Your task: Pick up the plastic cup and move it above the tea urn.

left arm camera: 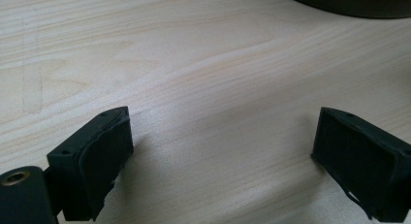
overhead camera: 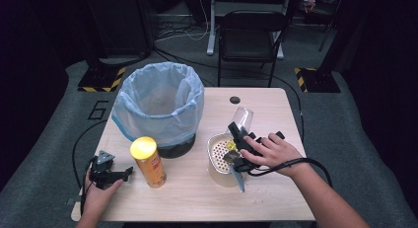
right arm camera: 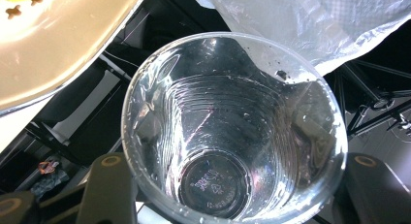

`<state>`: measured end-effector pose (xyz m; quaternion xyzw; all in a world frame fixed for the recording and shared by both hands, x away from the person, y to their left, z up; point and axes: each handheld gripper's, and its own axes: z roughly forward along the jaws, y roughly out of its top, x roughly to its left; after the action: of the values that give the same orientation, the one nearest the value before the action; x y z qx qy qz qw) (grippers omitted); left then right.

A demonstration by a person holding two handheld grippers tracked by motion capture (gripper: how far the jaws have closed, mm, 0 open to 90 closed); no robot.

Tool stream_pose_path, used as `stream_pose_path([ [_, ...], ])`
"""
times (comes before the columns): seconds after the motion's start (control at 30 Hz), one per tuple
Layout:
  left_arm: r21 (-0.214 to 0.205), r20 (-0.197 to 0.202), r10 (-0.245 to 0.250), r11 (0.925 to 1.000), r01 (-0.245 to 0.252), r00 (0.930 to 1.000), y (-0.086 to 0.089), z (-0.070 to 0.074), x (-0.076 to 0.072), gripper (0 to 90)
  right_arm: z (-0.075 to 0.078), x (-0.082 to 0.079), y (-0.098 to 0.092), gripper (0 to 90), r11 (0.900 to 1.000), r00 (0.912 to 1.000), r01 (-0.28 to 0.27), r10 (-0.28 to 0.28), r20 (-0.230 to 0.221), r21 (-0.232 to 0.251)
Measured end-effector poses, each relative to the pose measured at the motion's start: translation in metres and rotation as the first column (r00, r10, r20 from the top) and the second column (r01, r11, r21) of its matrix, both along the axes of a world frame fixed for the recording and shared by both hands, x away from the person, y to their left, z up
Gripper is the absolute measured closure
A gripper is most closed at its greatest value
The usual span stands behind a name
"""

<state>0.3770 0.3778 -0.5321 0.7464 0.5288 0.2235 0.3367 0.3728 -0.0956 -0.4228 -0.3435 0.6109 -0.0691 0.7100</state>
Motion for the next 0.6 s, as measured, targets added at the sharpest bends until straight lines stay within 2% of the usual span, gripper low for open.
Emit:
stream_pose_path([
  [0.03,0.005,0.001,-0.001,1.0000,0.001,1.0000,0.000,0.000,0.000,6.9,-0.004,0.000,-0.001,40.3,0.9982,0.9994,0.007,-0.005,-0.034,0.059],
  [0.1,0.001,0.000,0.000,1.0000,0.000,1.0000,0.000,0.000,0.000,6.9,0.000,0.000,0.000,40.3,1.0000,1.0000,0.002,-0.001,-0.005,0.005],
  [0.17,0.001,0.000,-0.001,1.0000,0.001,1.0000,0.000,0.000,0.000,6.9,0.000,0.000,0.000,40.3,0.9998,0.9999,0.003,-0.003,-0.013,0.018],
  [0.2,0.000,0.000,0.000,1.0000,0.000,1.0000,0.000,0.000,0.000,6.9,0.008,-0.001,0.003,40.3,0.9956,0.9991,-0.011,0.015,0.040,-0.093],
  [0.23,0.005,0.001,-0.001,1.0000,0.001,1.0000,0.000,0.000,0.000,6.9,0.008,-0.001,0.003,40.3,0.9961,0.9992,-0.011,0.014,0.036,-0.088],
  [0.27,0.000,0.000,0.000,1.0000,0.000,1.0000,0.000,0.000,0.000,6.9,0.007,-0.001,0.002,40.3,0.9979,0.9995,-0.009,0.010,0.028,-0.065],
  [0.3,0.005,0.001,-0.001,1.0000,0.001,1.0000,0.000,0.000,0.000,6.9,-0.001,-0.001,-0.001,40.3,0.9984,0.9994,0.008,-0.006,-0.035,0.055],
  [0.33,0.003,0.001,-0.002,1.0000,0.002,1.0000,0.000,0.000,0.000,6.9,-0.001,-0.001,0.000,40.3,0.9982,0.9993,0.008,-0.006,-0.038,0.059],
  [0.37,0.004,0.001,-0.002,1.0000,0.002,1.0000,0.000,0.000,0.000,6.9,0.010,-0.001,0.003,40.3,0.9964,0.9995,-0.011,0.013,0.029,-0.085],
  [0.6,0.003,0.000,-0.002,1.0000,0.002,1.0000,0.000,0.000,0.000,6.9,0.013,-0.002,0.005,40.2,0.9964,0.9995,-0.019,0.021,0.024,-0.082],
])
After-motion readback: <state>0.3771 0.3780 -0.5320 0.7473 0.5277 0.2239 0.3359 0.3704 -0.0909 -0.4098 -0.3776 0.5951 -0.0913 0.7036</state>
